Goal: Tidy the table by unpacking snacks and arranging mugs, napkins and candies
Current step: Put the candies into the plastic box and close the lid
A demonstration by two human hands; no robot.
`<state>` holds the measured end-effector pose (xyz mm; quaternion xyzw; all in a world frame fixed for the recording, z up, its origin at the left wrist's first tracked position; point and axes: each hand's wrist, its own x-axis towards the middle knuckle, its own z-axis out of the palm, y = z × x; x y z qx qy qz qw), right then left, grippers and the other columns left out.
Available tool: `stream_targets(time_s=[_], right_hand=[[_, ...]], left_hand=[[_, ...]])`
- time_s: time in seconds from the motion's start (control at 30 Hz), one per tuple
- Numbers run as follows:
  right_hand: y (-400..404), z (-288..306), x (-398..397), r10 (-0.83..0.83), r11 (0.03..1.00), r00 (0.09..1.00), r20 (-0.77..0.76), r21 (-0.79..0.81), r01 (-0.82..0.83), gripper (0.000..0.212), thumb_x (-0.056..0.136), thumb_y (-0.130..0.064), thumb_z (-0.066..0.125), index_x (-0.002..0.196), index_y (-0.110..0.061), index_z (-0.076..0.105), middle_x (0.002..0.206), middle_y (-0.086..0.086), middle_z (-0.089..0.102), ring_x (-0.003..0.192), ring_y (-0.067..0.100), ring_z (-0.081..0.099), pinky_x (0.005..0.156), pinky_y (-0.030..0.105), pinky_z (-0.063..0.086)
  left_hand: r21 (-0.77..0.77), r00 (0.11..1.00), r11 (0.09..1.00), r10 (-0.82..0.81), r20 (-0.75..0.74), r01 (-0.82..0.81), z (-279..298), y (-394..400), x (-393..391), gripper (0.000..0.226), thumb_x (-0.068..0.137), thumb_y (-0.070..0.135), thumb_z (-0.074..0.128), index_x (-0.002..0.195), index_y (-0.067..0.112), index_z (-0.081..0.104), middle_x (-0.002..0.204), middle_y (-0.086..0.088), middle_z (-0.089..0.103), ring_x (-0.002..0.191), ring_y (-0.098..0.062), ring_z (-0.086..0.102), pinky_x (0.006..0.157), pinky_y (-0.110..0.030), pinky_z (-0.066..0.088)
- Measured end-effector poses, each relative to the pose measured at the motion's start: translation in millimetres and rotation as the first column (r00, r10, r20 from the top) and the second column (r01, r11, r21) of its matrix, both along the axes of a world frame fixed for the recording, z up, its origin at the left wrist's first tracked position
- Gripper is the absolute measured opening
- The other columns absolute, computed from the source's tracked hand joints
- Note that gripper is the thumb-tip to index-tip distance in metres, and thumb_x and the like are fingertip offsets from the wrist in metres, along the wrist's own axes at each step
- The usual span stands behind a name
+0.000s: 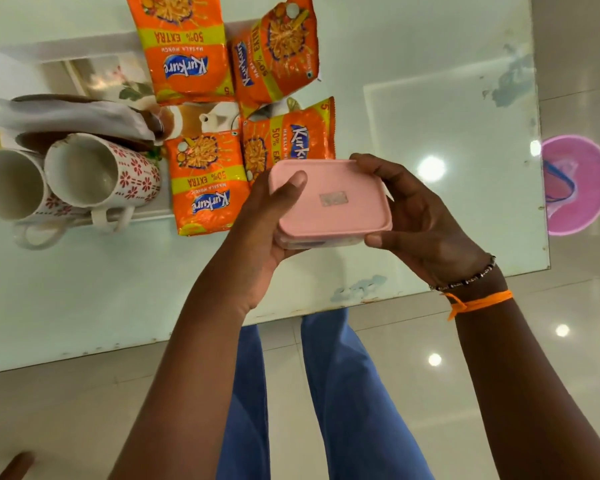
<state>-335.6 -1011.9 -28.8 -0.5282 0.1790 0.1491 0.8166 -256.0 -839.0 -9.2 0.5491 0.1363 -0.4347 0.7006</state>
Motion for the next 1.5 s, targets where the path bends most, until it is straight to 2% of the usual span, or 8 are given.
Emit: stream_targets(time_s=[0.23,0.4,0.53,0.67,0.9,1.1,1.27,1.5], right_hand=[[91,17,34,-0.087,0.994,0.993,-0.079,-0.072,0.082,0.063,0.068,-0.012,0.074,0.121,-0.025,0.041,0.13,0.002,0.047,0.12,0.027,0.051,0.091,0.044,0.05],[185,17,68,-0.313,0.943,0.903,-0.295,-0.213,0.257,0.045,0.086,-0.047,0.045,0.105,-0.009,0.059,0.122,0.021,0.061,0.114,0.037,0.057,0.096,0.057,0.047],[244,15,90,-0.425,0.853,0.881,-0.209,-0.417,0.313,0.061,0.089,-0.049,0.039,0.085,0.01,0.053,0.087,0.032,0.062,0.076,0.021,0.055,0.07,0.034,0.042],[288,16,104,-0.432,0.8,0.899,-0.079,-0.493,0.341,0.039,0.085,-0.047,0.038,0.057,-0.022,0.047,0.057,-0.009,0.047,0.058,0.004,0.041,0.052,0.015,0.033],[310,17,127,-0.357,0.806,0.934,-0.01,-0.508,0.303,0.034,0.084,-0.046,0.036,0.075,-0.022,0.058,0.066,-0.005,0.059,0.059,0.002,0.055,0.051,0.011,0.041],[295,15,162,-0.363,0.771,0.93,0.063,-0.54,0.337,0.013,0.091,-0.035,0.043,0.088,-0.022,0.046,0.083,-0.009,0.05,0.071,-0.008,0.049,0.066,0.012,0.043],[273,16,209,-0.445,0.794,0.894,-0.058,-0.487,0.364,0.021,0.088,-0.018,0.056,0.077,-0.025,0.04,0.097,0.005,0.046,0.1,0.027,0.052,0.092,0.059,0.046],[241,-1,278,-0.354,0.657,0.934,-0.053,-0.725,0.207,0.028,0.082,0.001,0.048,0.108,0.002,0.059,0.11,0.018,0.064,0.102,0.028,0.058,0.092,0.041,0.048]], left_hand=[[0.097,0.985,0.995,0.003,0.17,-0.02,5,80,17,0.041,0.083,0.023,0.061,0.121,0.031,0.046,0.124,-0.001,0.055,0.104,-0.01,0.059,0.078,-0.025,0.053],[0.04,0.971,0.999,0.016,0.238,-0.026,15,140,35,0.054,0.08,0.009,0.06,0.128,0.027,0.042,0.123,0.004,0.052,0.103,-0.005,0.056,0.078,-0.018,0.05],[0.229,0.967,0.964,0.076,0.245,-0.134,15,184,46,0.039,0.084,0.033,0.06,0.121,0.03,0.05,0.121,0.004,0.057,0.107,-0.01,0.058,0.089,-0.03,0.048],[0.383,0.942,0.882,0.17,0.288,-0.276,16,213,55,0.041,0.071,0.07,0.043,0.083,0.037,0.064,0.084,0.013,0.072,0.082,-0.004,0.066,0.071,-0.022,0.052],[0.417,0.923,0.866,0.116,0.368,-0.276,16,242,76,0.038,0.071,0.073,0.038,0.064,0.042,0.058,0.065,0.02,0.066,0.06,0.004,0.062,0.049,-0.008,0.044],[0.274,0.924,0.9,0.266,0.273,-0.34,12,239,113,0.031,0.074,0.049,0.057,0.097,0.027,0.056,0.096,0.005,0.065,0.09,-0.014,0.064,0.072,-0.033,0.051],[0.316,0.92,0.899,0.192,0.341,-0.304,10,236,170,0.016,0.081,0.01,0.062,0.089,0.022,0.057,0.106,-0.006,0.064,0.103,-0.025,0.061,0.089,-0.042,0.051],[0.425,0.857,0.856,0.038,0.515,-0.293,6,212,234,0.03,0.085,0.002,0.051,0.11,0.014,0.062,0.12,-0.005,0.063,0.115,-0.017,0.057,0.093,-0.031,0.052]])
